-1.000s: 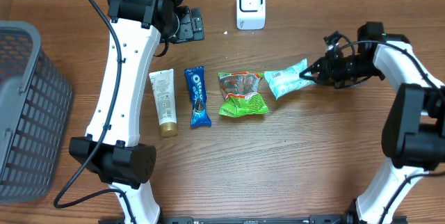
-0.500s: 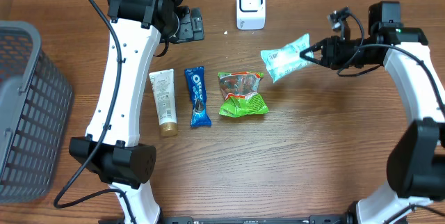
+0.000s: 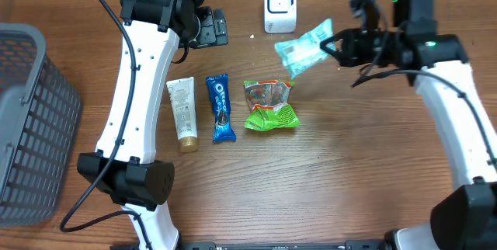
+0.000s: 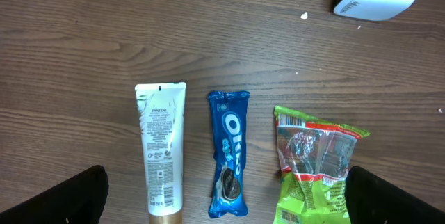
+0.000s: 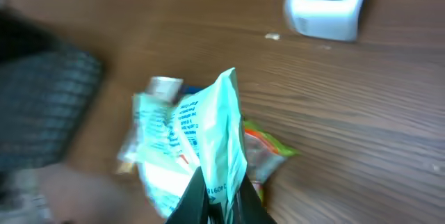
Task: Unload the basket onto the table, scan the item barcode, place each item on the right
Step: 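Lift the wipes pack with the right gripper toward the white scanner, then hold the wipes pack barcode in front of the white scanner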
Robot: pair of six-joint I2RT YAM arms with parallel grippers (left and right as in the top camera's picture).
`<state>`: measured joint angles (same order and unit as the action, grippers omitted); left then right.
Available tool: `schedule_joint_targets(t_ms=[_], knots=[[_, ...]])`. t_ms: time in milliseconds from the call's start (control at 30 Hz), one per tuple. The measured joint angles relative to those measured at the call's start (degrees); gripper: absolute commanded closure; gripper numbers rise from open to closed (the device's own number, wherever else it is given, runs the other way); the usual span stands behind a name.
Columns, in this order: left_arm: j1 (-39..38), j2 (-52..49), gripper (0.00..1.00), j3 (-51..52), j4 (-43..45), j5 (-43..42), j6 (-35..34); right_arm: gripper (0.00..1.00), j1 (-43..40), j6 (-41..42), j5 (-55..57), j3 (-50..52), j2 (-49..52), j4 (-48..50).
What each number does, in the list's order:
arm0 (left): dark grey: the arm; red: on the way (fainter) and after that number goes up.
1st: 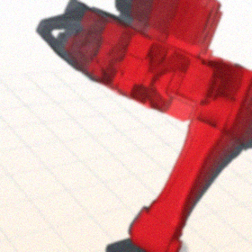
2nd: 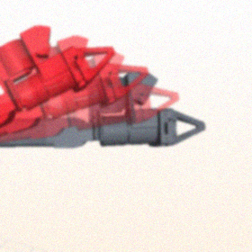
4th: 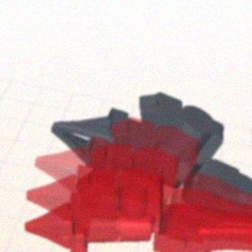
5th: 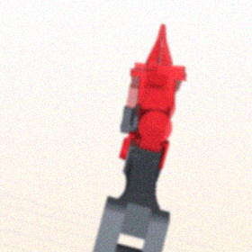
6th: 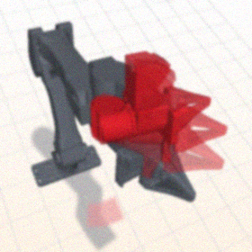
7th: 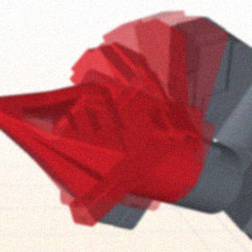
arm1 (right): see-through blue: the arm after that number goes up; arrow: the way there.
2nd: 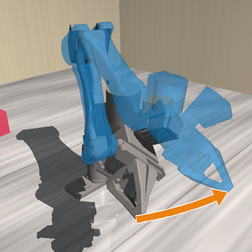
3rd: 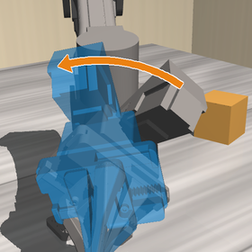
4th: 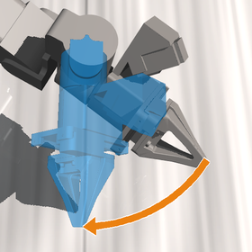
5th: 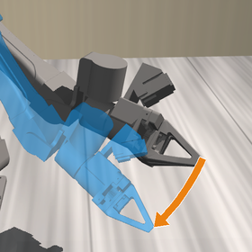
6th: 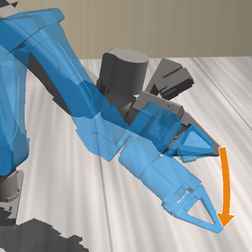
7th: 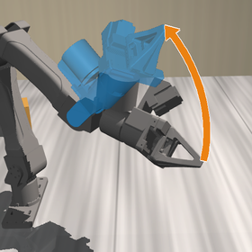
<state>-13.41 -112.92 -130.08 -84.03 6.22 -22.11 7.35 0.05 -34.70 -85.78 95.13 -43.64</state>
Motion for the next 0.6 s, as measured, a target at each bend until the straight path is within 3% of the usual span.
schedule_joint_targets(t_ms=[67,167,300,367,433,600], knots=[[0.00,0.00,0.00,0.00,0.00,0.00,0.00,0.96,7.13,1.44,18.14,0.02,0.00,3.23],[0.00,0.00,0.00,0.00,0.00,0.02,0.00,0.96,15.65,0.33,33.83,0.00,0.33,8.39],[-0.02,0.00,0.00,0.00,0.00,0.00,0.00,0.96,21.75,-9.35,52.37,-0.07,3.54,16.79],[-0.02,0.00,0.00,0.00,0.00,0.00,0.00,0.96,22.25,-13.07,57.44,-0.07,5.75,20.59],[0.00,0.00,0.00,0.00,-0.07,0.00,0.00,0.96,21.84,-22.45,63.12,0.07,9.94,30.58],[0.00,0.00,0.00,0.07,0.00,-0.02,0.00,0.96,20.41,-38.45,66.10,0.00,14.80,49.83]])
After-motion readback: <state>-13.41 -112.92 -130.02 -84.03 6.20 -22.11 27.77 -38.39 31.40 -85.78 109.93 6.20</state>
